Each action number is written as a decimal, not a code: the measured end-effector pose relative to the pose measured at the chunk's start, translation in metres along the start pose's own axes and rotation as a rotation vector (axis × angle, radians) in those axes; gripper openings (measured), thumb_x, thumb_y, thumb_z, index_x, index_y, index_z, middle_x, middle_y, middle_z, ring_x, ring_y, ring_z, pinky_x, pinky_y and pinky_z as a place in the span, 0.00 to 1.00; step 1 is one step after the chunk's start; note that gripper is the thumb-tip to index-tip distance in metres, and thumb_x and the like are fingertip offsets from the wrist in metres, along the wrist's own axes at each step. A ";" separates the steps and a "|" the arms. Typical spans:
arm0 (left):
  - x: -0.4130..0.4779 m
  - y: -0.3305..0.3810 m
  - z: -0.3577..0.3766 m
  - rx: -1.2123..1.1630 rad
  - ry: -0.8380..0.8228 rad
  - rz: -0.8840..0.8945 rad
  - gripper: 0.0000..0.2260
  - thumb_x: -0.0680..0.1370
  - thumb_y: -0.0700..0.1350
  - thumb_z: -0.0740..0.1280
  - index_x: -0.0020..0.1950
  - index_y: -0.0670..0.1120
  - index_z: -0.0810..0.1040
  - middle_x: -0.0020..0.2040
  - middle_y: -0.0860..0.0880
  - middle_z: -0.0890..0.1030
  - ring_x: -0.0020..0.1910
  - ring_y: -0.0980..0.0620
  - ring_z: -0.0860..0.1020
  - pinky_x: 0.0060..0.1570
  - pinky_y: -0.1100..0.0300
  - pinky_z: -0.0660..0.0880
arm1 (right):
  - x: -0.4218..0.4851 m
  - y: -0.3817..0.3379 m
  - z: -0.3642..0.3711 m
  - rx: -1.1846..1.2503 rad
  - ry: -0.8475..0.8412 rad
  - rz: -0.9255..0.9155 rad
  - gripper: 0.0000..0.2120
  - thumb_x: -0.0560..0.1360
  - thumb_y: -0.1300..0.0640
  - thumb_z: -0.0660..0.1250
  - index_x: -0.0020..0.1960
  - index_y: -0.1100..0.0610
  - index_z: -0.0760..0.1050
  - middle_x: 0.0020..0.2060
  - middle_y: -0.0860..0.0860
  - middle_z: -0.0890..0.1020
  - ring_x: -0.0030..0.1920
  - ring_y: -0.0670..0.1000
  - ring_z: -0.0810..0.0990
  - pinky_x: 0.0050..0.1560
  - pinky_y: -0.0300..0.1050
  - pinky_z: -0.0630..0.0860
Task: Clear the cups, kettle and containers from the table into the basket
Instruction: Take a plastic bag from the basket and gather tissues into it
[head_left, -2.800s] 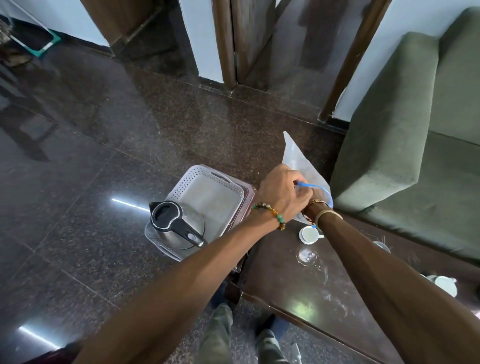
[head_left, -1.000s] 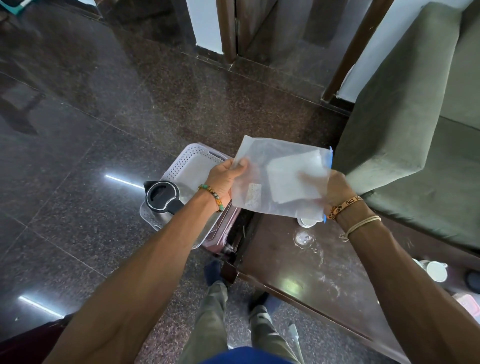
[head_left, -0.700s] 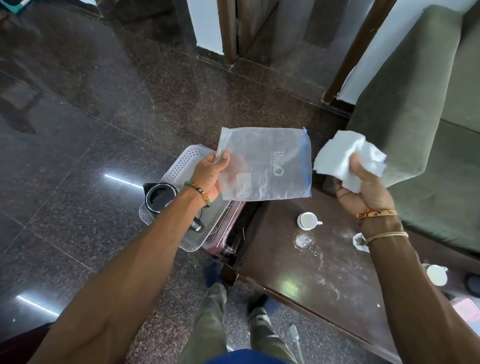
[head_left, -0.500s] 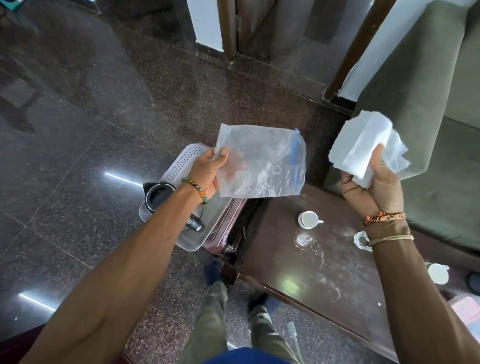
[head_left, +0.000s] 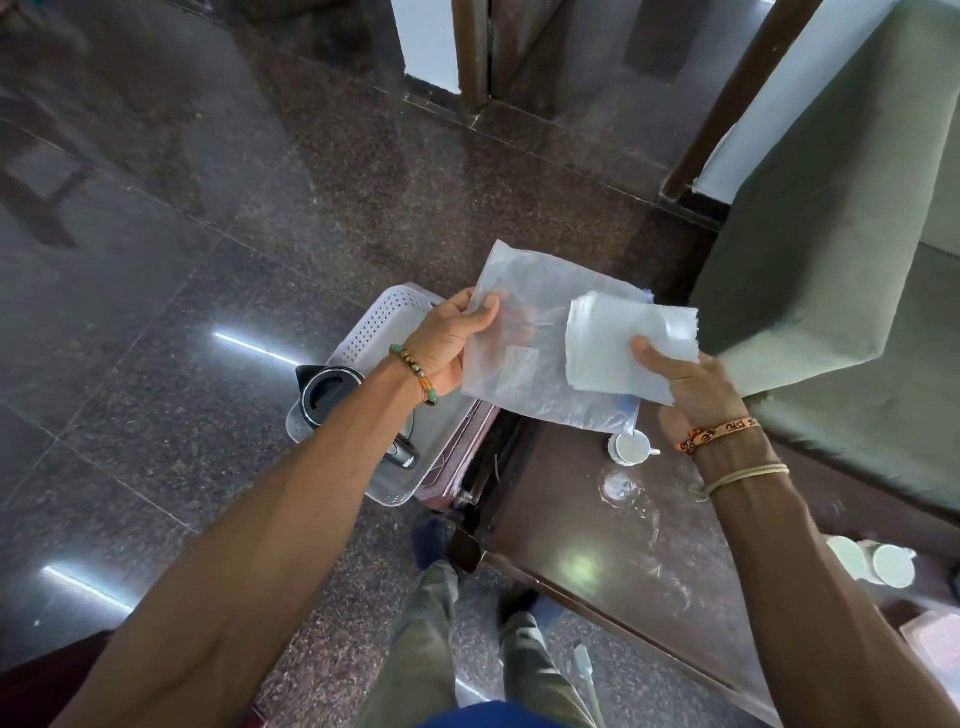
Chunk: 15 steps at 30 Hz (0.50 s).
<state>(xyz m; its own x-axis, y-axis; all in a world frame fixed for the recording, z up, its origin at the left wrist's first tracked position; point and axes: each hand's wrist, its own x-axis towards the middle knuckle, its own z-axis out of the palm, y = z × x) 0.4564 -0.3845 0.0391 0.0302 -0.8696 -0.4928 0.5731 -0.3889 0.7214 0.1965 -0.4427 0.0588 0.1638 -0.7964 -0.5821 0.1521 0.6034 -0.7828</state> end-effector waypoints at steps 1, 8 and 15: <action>0.001 0.000 -0.003 -0.001 -0.004 -0.010 0.19 0.78 0.44 0.67 0.67 0.38 0.71 0.57 0.41 0.80 0.50 0.48 0.81 0.41 0.58 0.79 | 0.005 0.005 0.000 0.024 -0.028 0.082 0.12 0.72 0.63 0.72 0.55 0.60 0.80 0.51 0.54 0.85 0.52 0.55 0.84 0.50 0.52 0.82; 0.028 -0.002 -0.051 0.151 0.151 -0.081 0.15 0.74 0.47 0.73 0.57 0.40 0.79 0.52 0.43 0.84 0.52 0.44 0.82 0.48 0.51 0.81 | 0.035 0.047 0.021 0.069 -0.032 0.209 0.15 0.67 0.60 0.75 0.54 0.58 0.80 0.51 0.55 0.85 0.51 0.56 0.84 0.46 0.53 0.82; 0.078 0.009 -0.128 0.933 0.460 -0.189 0.13 0.73 0.47 0.74 0.54 0.43 0.81 0.55 0.43 0.82 0.55 0.44 0.81 0.58 0.48 0.78 | 0.091 0.111 0.079 -0.297 0.179 0.084 0.06 0.71 0.61 0.75 0.44 0.59 0.79 0.47 0.59 0.84 0.48 0.60 0.83 0.53 0.58 0.80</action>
<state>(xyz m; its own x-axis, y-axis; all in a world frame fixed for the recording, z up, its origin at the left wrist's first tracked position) 0.5686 -0.4172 -0.0555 0.4255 -0.6474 -0.6323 -0.2497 -0.7556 0.6056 0.3057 -0.4445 -0.0634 -0.0134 -0.7547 -0.6559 -0.1486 0.6502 -0.7451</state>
